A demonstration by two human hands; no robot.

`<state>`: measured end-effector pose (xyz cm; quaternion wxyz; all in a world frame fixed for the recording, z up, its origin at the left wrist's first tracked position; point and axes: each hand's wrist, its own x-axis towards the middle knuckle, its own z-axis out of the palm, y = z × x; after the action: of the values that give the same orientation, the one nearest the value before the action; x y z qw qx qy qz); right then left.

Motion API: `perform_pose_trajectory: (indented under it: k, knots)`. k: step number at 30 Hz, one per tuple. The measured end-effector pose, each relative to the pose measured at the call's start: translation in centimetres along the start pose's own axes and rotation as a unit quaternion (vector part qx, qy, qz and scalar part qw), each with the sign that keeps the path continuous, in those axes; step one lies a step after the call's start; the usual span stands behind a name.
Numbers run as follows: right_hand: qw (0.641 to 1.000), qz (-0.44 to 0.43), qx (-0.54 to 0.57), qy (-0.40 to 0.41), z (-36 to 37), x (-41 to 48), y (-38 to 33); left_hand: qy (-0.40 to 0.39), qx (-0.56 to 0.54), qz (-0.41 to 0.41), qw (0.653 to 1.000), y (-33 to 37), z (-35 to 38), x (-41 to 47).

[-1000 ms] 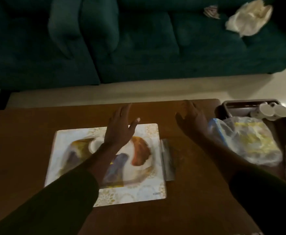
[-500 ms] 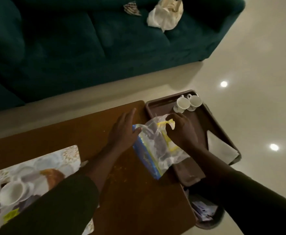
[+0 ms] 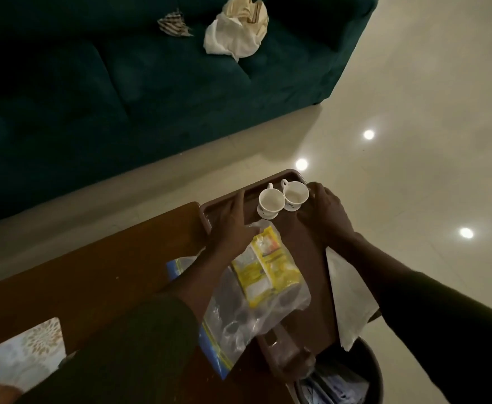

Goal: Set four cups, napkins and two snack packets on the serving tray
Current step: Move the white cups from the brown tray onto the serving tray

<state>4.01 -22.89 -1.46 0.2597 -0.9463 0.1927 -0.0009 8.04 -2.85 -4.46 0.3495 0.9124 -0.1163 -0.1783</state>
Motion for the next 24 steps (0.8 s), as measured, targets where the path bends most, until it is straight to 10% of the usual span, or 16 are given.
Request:
perform_pose_trajectory:
  k: [13, 24]
  knots:
    - [0.995, 0.01, -0.042, -0.09, 3.2, 4.2, 1.4, -0.03, -0.025, 0.01, 0.999, 2.7, 5.6, 6.6]
    - [0.999, -0.011, 0.033, -0.003, 2.2, 0.2, 0.8, 0.096, -0.064, 0.072, 0.991, 3.4, 4.6, 3.0]
